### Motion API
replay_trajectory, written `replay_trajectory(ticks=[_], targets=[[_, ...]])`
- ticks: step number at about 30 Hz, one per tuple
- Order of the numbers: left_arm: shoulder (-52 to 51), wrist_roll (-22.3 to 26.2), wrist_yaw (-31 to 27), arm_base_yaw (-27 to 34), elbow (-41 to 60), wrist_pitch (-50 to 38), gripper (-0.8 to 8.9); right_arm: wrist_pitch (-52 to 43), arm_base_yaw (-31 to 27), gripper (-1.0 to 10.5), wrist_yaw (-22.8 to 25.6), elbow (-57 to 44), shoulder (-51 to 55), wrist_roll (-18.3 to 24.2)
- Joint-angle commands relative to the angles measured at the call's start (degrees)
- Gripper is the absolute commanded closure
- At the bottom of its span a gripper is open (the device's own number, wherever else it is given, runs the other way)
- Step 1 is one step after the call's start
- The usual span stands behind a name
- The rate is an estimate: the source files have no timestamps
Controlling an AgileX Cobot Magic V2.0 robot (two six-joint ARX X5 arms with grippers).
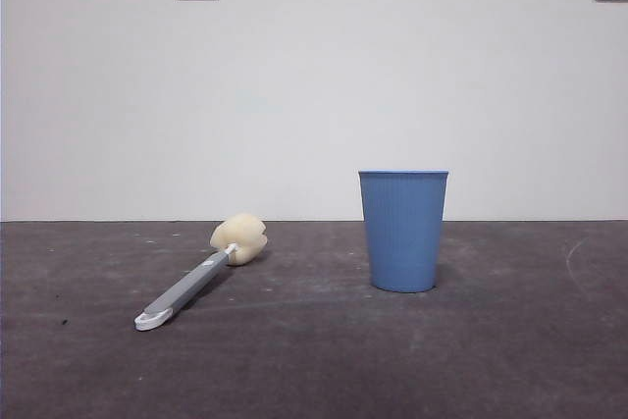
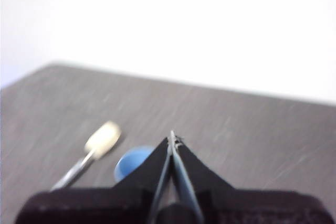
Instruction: Pick up the cup brush,pick up the cup,insert the brush into the cup,clean the cup,put the cup brush back,put the cup back to the fixed position on the table
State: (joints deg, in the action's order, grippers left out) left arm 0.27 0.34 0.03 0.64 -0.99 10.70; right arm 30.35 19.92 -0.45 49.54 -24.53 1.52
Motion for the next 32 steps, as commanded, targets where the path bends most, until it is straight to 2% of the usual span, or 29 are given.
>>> replay_trajectory(ticks=[1,10,16,27,32], targets=[[-0.09,-0.52,0.07,0.20,0.83,-0.39,8.16,-4.57,-2.12,9.4,0.42,-5.49,3.02,0.63],[-0.09,-0.52,0.07,0.20,0.83,-0.39,8.16,-20.63,-8.50,9.4,0.48,-27.85,14.40,-3.02],[-0.09,-0.52,0.07,0.20,0.83,-0.39,8.16,-25.49,-12.17,9.4,0.55,-38.21,19.63,-3.63],[-0.09,-0.52,0.07,0.20,0.83,-0.39,8.16,-25.90,-15.39,9.4,0.37,-49.27,24.41,-5.01],[-0.09,-0.52,0.07,0.20,0.83,-0.42,8.16,-19.98,-15.43,9.4,0.00,-49.29,24.41,-3.87]])
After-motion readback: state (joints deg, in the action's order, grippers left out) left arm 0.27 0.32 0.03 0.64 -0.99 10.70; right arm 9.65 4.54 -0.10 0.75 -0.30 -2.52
